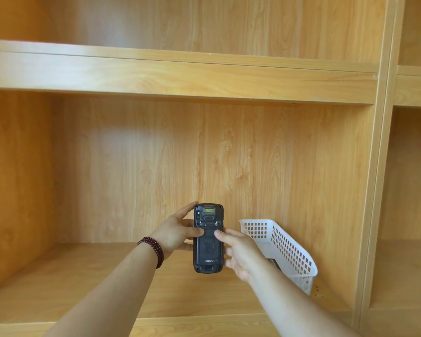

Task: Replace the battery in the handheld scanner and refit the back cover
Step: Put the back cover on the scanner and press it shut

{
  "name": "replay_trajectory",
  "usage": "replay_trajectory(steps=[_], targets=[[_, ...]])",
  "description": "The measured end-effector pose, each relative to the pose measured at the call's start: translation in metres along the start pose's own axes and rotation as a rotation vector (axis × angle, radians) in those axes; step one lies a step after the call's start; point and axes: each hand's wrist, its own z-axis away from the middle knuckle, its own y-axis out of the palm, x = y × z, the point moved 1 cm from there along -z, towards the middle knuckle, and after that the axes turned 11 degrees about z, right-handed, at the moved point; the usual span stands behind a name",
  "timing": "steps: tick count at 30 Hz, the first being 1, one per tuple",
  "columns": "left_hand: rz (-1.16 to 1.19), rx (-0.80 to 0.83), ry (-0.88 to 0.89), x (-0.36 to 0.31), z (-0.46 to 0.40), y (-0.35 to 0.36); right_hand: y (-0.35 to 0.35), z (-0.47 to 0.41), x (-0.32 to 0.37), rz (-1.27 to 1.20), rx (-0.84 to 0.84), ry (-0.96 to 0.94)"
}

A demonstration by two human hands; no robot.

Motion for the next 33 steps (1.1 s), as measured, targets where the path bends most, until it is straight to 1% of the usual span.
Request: replay_trajectory(steps=[7,13,19,25,29,33], targets=[[0.028,-0.05,0.049,-0.001,0.002,0.003,-0.001,-0.001,0.002,0.011,0.0,0.003],[0.019,-0.058,0.062,-0.002,0.004,0.006,-0.003,0.0,0.004,0.033,-0.004,0.001],[-0.066,-0.006,-0.041,0.005,0.008,0.008,-0.005,0.004,0.003,0.033,-0.003,-0.025],[-0.069,-0.038,-0.025,0.009,0.011,0.009,-0.008,0.007,0.0,0.094,0.112,-0.041],[-0.103,-0.016,-0.025,0.009,0.012,0.009,-0.009,0.006,-0.002,0.084,0.091,-0.041],[-0.102,0.051,-0.056,0.011,0.015,0.009,-0.011,0.005,-0.002,0.09,0.08,-0.049]])
